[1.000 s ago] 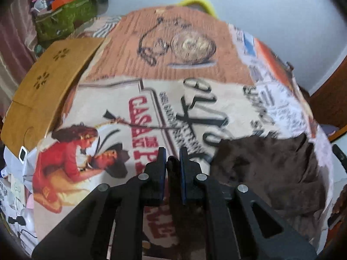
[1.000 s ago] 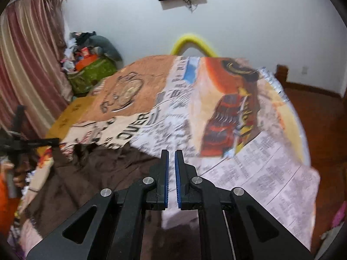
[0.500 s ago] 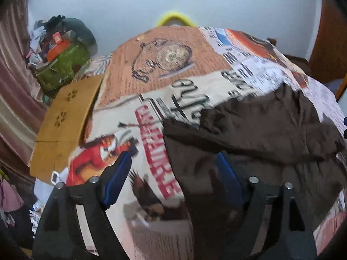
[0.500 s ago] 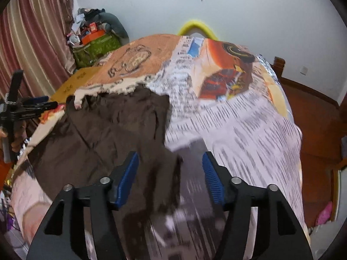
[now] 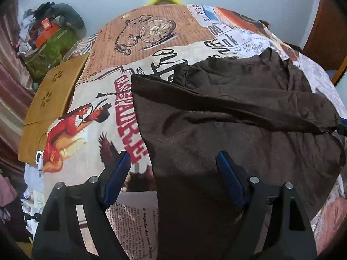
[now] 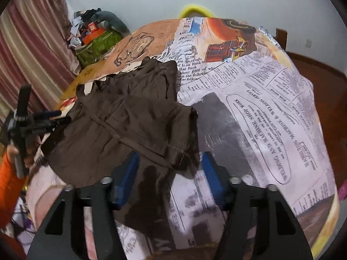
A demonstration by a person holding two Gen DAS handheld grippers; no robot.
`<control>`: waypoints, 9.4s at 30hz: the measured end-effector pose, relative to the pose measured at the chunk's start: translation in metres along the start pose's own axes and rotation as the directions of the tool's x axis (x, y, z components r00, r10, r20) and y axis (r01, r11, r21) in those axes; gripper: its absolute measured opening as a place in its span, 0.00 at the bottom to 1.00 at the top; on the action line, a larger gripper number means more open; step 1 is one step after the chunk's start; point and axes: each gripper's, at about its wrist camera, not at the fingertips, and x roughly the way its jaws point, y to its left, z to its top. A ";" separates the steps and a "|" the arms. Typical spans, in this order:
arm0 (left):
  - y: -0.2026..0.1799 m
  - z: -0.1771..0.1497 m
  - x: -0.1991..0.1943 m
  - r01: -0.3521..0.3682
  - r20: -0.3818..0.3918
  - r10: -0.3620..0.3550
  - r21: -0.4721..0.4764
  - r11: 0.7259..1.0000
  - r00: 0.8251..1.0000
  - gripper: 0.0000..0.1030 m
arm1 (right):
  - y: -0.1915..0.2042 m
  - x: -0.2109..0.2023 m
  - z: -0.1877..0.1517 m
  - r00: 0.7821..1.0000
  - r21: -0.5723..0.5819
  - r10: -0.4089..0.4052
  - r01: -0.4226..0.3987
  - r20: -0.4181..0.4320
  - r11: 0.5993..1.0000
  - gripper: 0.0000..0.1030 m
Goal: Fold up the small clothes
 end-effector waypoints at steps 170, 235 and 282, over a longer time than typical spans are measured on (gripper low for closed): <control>0.023 0.010 -0.069 0.116 0.016 -0.115 -0.136 0.984 0.993 0.63 | 0.041 -0.011 -0.007 0.994 -0.081 -0.109 0.108 -0.008 0.991 0.57; -0.007 0.031 -0.008 0.104 -0.044 -0.102 0.039 0.994 0.994 0.62 | 0.063 0.032 0.045 0.999 -0.189 -0.013 0.008 -0.030 0.982 0.62; 0.001 -0.094 -0.046 0.000 -0.004 0.001 0.289 0.957 1.000 0.80 | 0.044 -0.007 -0.070 0.977 -0.283 -0.156 0.110 -0.146 0.953 0.65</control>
